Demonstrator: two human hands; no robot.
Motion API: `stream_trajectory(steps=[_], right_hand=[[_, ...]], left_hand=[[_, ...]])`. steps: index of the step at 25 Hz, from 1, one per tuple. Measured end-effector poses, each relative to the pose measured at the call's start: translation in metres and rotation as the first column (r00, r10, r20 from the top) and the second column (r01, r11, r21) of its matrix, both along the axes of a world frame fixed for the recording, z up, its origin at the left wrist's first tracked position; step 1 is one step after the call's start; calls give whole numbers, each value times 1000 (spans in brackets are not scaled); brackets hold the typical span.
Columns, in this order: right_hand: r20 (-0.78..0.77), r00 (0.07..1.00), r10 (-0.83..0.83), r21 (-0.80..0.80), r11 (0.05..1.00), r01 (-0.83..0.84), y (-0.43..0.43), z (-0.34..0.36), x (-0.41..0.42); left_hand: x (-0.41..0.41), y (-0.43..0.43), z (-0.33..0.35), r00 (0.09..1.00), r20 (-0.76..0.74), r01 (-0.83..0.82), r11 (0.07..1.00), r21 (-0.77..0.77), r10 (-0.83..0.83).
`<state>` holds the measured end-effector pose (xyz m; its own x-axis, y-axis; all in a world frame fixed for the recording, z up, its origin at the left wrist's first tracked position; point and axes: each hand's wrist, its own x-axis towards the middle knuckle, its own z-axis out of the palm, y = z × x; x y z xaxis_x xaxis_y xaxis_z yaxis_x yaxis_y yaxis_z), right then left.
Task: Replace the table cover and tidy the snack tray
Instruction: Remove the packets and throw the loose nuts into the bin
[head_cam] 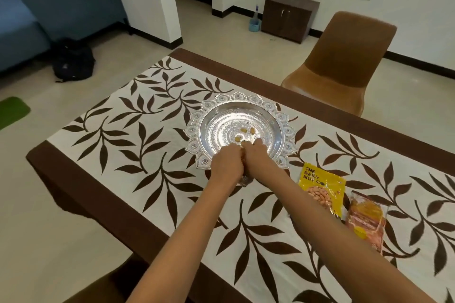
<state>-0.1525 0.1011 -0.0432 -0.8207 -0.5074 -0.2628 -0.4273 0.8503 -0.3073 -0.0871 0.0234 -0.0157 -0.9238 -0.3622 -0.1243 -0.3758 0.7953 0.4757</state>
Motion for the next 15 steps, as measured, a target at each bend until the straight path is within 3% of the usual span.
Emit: stream_trajectory(steps=[1,3,6,9,11,12,14,15], right_hand=[[81,996,-45,-122,991,55,0,4,-2],[159,974,-164,-308,929,207,7,10,-11],[112,972,-207,-222,948,228,14,11,-18],[63,997,-52,-243,968,66,-2,5,-2],[9,999,-37,-313,949,38,-8,0,6],[37,994,-103,-360,927,109,-10,0,5],[217,944,-248,-422,849,320,-13,6,-1],[335,900,-278,-424,809,408,-15,11,-5]], left_hand=[[0,-4,2,999,-35,-6,996,90,10],[-2,-16,3,996,-81,-23,993,115,33],[-9,-26,4,995,95,-42,998,54,37],[-23,-16,7,977,212,-26,998,61,13],[-29,-12,6,983,182,-51,985,166,20],[-31,-11,4,984,168,-92,967,237,52],[-33,-11,0,967,166,-248,861,444,192],[-35,-9,-2,942,195,-336,752,568,274]])
